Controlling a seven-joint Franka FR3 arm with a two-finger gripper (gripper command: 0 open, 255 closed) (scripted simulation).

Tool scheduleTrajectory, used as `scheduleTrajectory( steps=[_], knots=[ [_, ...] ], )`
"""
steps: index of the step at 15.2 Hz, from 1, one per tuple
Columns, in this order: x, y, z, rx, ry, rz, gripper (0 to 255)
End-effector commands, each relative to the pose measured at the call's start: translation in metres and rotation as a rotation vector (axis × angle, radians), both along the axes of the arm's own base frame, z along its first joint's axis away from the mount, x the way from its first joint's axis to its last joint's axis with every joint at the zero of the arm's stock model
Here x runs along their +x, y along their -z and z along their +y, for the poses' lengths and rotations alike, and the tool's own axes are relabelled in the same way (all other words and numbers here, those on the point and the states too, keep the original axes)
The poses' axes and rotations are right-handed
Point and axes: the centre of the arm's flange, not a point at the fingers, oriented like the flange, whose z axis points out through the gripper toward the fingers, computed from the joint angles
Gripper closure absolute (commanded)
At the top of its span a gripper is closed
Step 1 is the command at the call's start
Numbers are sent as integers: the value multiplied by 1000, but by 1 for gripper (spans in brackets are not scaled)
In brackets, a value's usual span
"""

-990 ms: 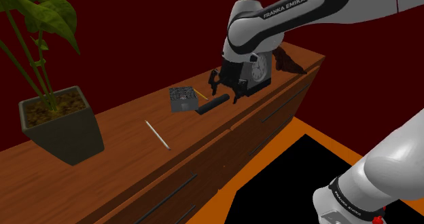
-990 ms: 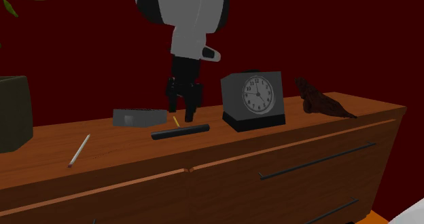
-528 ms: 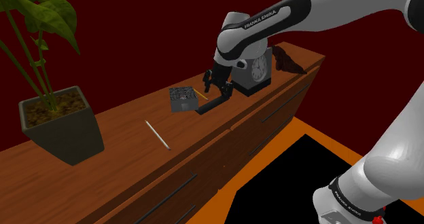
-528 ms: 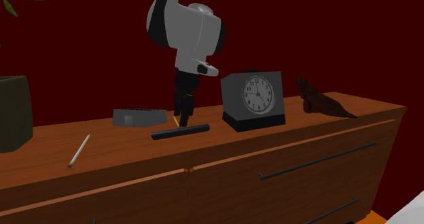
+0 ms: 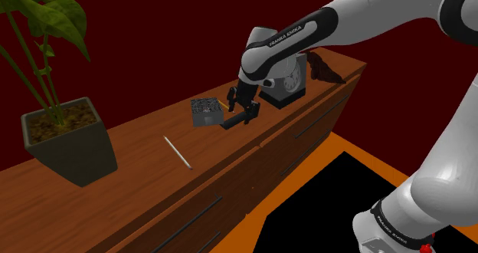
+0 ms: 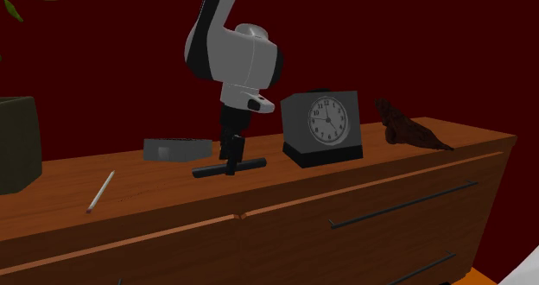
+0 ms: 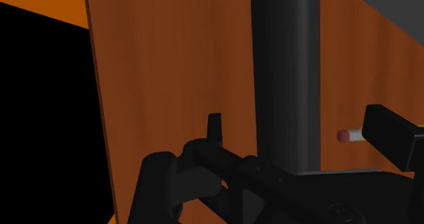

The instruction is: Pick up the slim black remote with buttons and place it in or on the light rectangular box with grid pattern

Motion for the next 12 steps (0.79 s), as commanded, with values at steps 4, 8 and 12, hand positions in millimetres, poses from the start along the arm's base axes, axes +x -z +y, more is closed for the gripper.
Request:
scheduleTrajectory(
  steps=[4,8,12],
  knots=[
    [0,2,0,0,0,-1,0],
    [0,2,0,0,0,-1,255],
    [1,2,0,0,0,-1,255]
  ],
)
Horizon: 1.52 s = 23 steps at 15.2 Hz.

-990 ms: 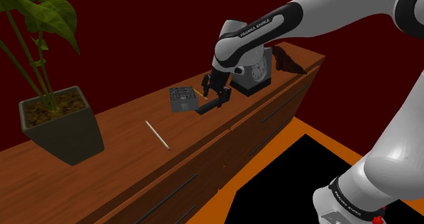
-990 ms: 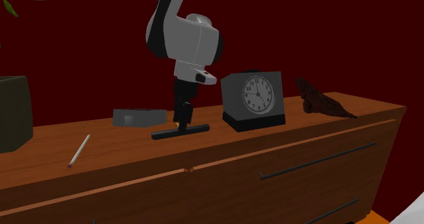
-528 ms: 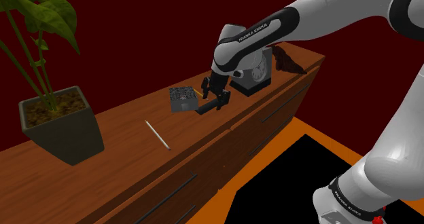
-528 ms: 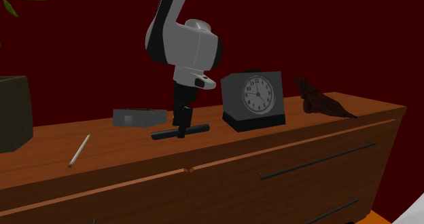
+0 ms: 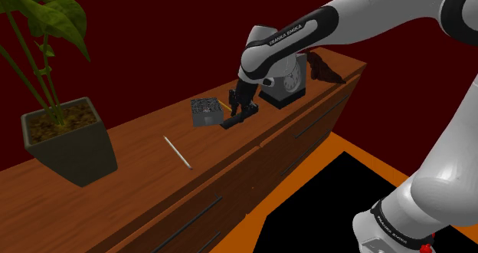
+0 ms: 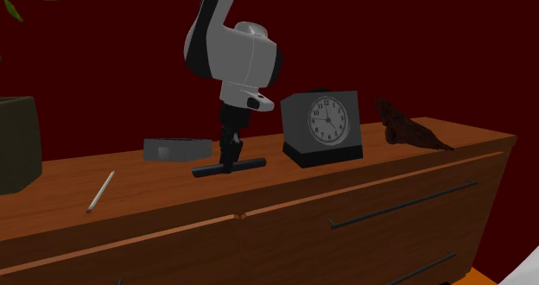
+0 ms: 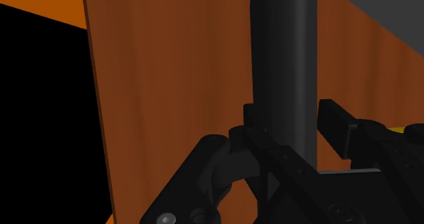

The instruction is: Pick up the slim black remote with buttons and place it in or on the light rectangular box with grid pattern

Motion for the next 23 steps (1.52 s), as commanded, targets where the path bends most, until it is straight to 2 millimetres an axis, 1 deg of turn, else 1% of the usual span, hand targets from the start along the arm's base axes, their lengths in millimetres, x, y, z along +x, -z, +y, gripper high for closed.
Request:
scheduleTrajectory(
  steps=[1,4,23],
  knots=[
    [0,5,-2,0,2,6,255],
    [-1,6,-1,0,2,6,255],
    [-1,-95,-1,0,2,6,255]
  ],
)
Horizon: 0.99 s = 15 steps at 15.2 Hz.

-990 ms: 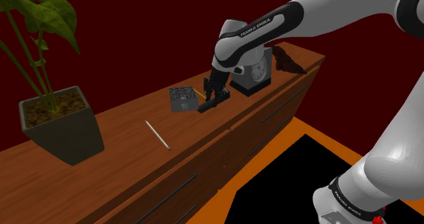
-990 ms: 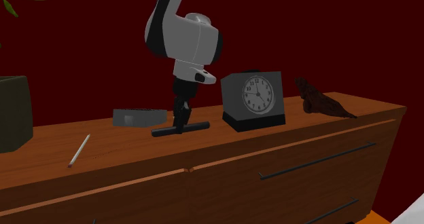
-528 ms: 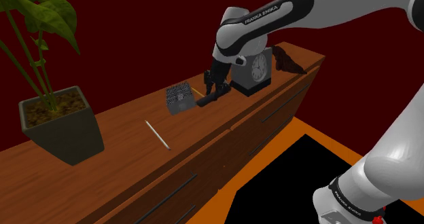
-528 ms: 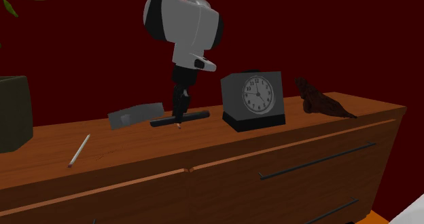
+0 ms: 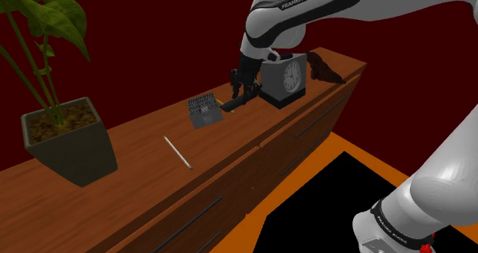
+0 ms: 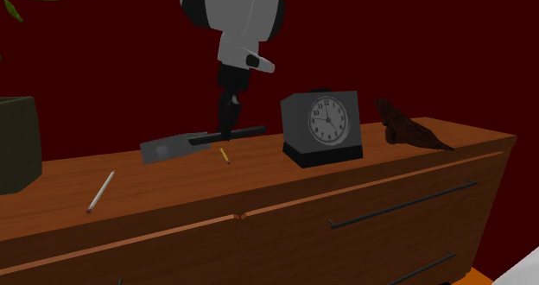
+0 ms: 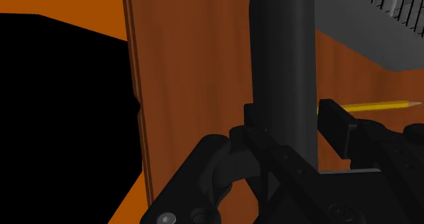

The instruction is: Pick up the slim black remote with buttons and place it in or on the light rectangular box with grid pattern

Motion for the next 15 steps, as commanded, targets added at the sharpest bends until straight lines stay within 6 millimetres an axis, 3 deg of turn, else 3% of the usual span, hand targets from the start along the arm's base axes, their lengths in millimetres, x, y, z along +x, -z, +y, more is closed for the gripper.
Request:
scheduleTrajectory(
  steps=[1,14,15],
  knots=[
    [0,-11,0,0,0,0,255],
    [0,-78,0,0,0,0,255],
    [-2,-77,13,0,0,0,255]
  ],
)
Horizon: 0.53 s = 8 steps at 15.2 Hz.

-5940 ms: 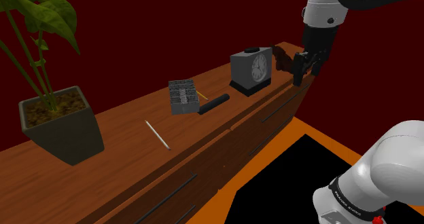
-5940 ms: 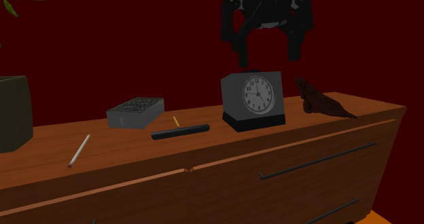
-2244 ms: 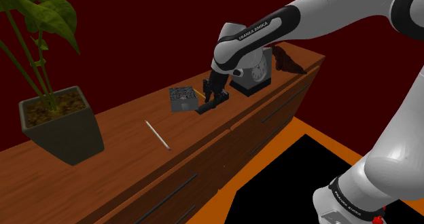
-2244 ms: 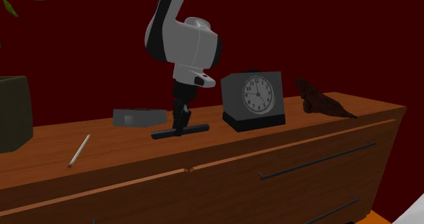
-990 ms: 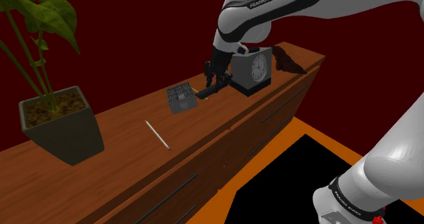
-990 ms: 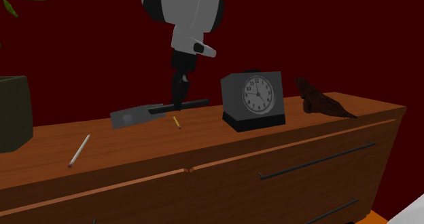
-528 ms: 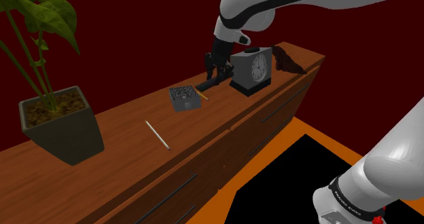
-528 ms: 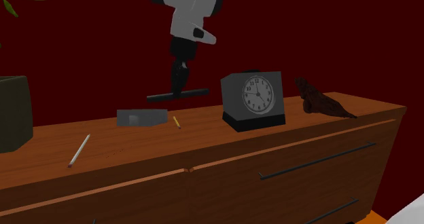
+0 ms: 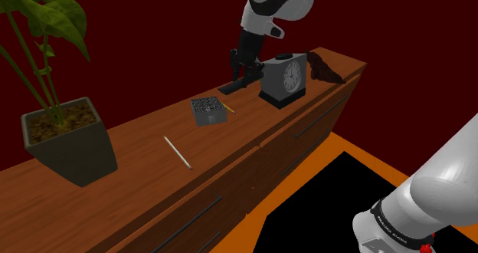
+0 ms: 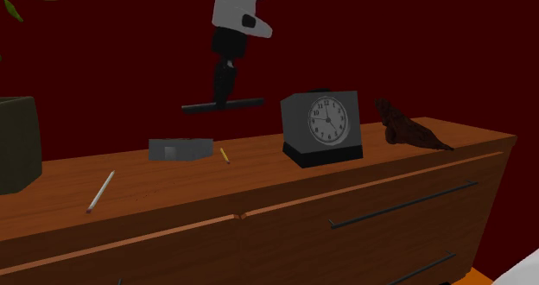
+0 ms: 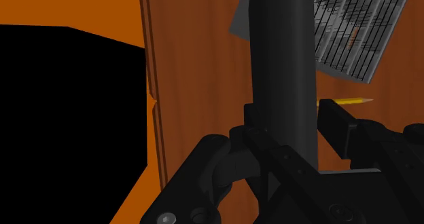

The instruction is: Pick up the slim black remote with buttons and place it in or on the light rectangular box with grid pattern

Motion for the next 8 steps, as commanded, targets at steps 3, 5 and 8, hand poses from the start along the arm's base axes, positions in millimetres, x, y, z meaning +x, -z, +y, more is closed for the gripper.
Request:
scheduleTrajectory(
  steps=[3,5,8],
  knots=[
    [-8,1,45,0,0,0,255],
    [-13,3,71,0,0,0,255],
    [-19,7,110,0,0,0,255]
  ],
)
